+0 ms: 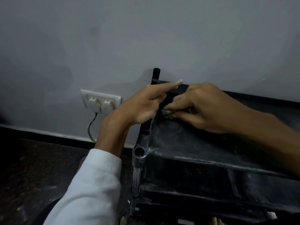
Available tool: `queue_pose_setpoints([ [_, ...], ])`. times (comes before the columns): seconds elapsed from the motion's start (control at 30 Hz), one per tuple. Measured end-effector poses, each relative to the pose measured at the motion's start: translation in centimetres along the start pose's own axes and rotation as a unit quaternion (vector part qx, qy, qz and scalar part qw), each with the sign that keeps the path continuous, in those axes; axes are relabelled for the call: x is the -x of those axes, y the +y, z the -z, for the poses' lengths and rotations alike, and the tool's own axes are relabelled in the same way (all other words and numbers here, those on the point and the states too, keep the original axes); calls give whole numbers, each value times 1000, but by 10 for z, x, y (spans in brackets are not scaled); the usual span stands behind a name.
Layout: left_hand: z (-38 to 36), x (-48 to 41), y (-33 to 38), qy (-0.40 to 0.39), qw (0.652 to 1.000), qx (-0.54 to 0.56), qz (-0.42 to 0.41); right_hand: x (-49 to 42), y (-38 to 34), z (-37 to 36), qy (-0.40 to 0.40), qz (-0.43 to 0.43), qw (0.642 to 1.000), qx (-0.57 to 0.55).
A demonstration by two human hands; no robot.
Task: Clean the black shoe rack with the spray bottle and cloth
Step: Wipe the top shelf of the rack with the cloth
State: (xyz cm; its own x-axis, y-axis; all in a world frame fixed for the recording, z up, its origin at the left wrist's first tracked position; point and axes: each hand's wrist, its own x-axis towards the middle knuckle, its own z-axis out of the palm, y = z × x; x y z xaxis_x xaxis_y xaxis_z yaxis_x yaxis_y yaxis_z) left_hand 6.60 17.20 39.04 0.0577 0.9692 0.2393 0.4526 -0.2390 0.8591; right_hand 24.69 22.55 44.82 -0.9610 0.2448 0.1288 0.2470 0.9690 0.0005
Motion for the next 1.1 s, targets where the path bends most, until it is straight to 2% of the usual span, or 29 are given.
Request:
queue_pose_setpoints([
  [0.1, -1, 0, -1, -5, 1000, 25, 10, 12, -10, -2, -5, 37, 996, -76],
  [0.2, -1, 0, -2, -8, 999, 32, 8, 25, -7, 3, -23, 63, 994, -91],
  [0.33, 0, 0, -2, -6, 1000, -11, -10, 17, 12, 8, -28, 34, 997, -58],
  [0.5, 0, 0, -2, 2, 1000, 7, -10, -6, 11, -3, 7, -4, 1000, 9],
  [0.73, 0, 1, -5, -8, 999, 41, -12, 16, 11, -1, 4, 43, 998, -47],
  [0.93, -1, -2, -10, -20, 997, 72, -3, -15, 28, -7, 32, -19, 998, 42],
  [1.0, 0, -2, -11, -14, 997, 80, -5, -20, 24, -13, 52, -35, 997, 41],
  [1.1, 1, -2, -12, -6, 997, 80, -8, -11, 16, -16, 51, -13, 999, -8],
])
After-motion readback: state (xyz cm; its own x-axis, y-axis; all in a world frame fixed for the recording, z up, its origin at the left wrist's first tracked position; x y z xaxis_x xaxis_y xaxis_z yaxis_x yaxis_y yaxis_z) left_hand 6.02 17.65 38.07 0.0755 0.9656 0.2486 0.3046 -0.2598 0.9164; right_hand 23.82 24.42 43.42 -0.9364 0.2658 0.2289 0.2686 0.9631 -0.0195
